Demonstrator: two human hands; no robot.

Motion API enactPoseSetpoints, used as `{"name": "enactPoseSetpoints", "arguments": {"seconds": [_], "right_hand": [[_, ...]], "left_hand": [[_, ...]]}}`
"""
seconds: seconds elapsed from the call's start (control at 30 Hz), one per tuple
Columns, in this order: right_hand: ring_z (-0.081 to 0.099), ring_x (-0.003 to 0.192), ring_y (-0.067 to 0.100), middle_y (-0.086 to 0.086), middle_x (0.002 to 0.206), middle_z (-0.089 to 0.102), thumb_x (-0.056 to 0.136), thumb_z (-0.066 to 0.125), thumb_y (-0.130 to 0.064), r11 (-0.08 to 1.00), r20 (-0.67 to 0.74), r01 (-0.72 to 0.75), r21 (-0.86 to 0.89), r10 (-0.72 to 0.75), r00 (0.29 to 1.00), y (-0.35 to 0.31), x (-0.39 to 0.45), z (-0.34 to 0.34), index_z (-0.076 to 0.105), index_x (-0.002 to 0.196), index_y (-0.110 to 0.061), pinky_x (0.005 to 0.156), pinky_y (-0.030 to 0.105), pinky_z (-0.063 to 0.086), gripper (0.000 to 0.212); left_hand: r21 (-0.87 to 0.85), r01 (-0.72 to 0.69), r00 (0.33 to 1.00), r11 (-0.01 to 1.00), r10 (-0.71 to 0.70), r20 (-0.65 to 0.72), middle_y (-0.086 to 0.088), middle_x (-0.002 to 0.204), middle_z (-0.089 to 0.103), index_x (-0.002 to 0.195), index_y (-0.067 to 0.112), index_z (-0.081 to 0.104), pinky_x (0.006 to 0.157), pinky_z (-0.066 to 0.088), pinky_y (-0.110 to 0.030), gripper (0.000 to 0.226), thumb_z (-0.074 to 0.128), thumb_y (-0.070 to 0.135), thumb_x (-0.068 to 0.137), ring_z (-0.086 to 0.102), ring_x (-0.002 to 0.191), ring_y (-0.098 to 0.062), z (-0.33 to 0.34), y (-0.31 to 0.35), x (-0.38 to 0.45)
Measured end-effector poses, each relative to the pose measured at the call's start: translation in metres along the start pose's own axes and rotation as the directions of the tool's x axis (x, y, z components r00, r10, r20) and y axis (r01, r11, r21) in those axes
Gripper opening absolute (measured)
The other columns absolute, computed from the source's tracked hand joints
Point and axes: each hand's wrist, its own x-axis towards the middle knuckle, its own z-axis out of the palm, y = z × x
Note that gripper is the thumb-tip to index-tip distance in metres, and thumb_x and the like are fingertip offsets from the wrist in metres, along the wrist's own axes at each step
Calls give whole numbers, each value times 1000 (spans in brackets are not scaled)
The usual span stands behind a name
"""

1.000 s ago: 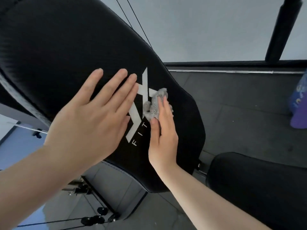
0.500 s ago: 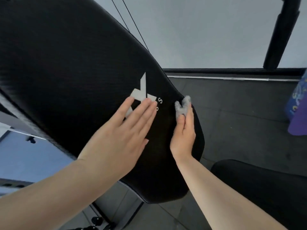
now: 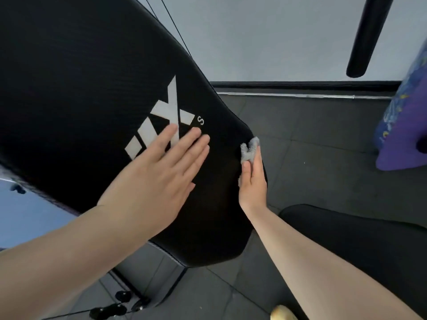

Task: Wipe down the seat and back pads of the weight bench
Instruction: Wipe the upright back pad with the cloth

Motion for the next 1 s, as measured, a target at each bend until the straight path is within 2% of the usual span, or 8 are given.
{"name": "enactPoseSetpoints", "arguments": {"seconds": [0.2, 0.27, 0.37, 0.5, 0.57, 0.67, 0.83, 1.0], "right_hand": [[38, 136, 18, -6, 150, 38, 100, 27, -40, 858, -33, -501, 115, 507, 861, 13, 33, -3, 24, 147, -39, 114, 46, 30, 47], [31, 141, 16, -7, 155, 30, 99, 27, -42, 877, -53, -463, 128, 472, 880, -5, 26, 2, 21, 148, -41, 116, 43, 26, 50], [11, 146, 2, -15, 159, 14, 104, 30, -32, 972, 4, -211, 104, 212, 977, -35, -31, 14, 13, 150, -38, 120, 29, 12, 50], [6, 145, -3, -17, 159, 10, 104, 33, -25, 999, 80, 46, -10, -45, 996, -21, -73, 10, 11, 147, -45, 118, 20, 10, 52], [11, 145, -2, -15, 159, 14, 103, 32, -26, 998, 12, -39, -42, 39, 999, 2, -52, 7, 14, 148, -43, 116, 13, 13, 51], [18, 145, 8, -10, 159, 19, 104, 29, -30, 940, -98, -340, -21, 336, 937, 34, -19, 0, 15, 152, -31, 118, 27, 17, 50], [35, 139, 21, -3, 151, 38, 103, 29, -31, 820, -89, -571, 30, 572, 816, 64, -10, -13, 20, 150, -33, 115, 42, 28, 48], [36, 138, 15, -9, 150, 39, 104, 32, -30, 800, -37, -590, 109, 596, 802, 35, -102, 3, 22, 150, -36, 114, 37, 30, 48]], "left_hand": [[-45, -82, 997, 996, 82, -6, -22, 151, -28, 141, -2, -28, 115, -13, -53, 65, -1, 37, 97, -24, 141, -37, 3, 12, 8], [-35, -85, 996, 996, 84, -40, -23, 152, -25, 142, -3, -24, 116, -11, -53, 65, 0, 37, 96, -21, 142, -37, 8, 13, 8], [-36, -76, 996, 996, 75, -38, -24, 153, -22, 143, -4, -20, 115, -12, -54, 66, 0, 37, 96, -20, 142, -38, 11, 16, 10], [-7, -77, 996, 997, 77, -48, -23, 153, -21, 144, -2, -19, 115, -12, -53, 65, -2, 37, 95, -20, 142, -37, 11, 16, 10], [5, -83, 994, 997, 83, -72, -22, 155, -17, 146, -1, -15, 116, -10, -53, 65, -1, 36, 95, -16, 144, -36, 15, 17, 9], [9, -83, 993, 997, 83, -87, -22, 155, -16, 146, -2, -15, 116, -7, -53, 64, 0, 36, 96, -15, 144, -36, 17, 18, 9], [-1, -75, 992, 997, 74, -102, -21, 157, -10, 147, -1, -10, 117, -6, -52, 64, 2, 36, 97, -10, 145, -35, 19, 18, 11], [22, -90, 989, 996, 92, -119, -21, 156, -13, 147, -2, -12, 117, -7, -52, 63, 0, 35, 96, -13, 145, -35, 17, 19, 9]]}}
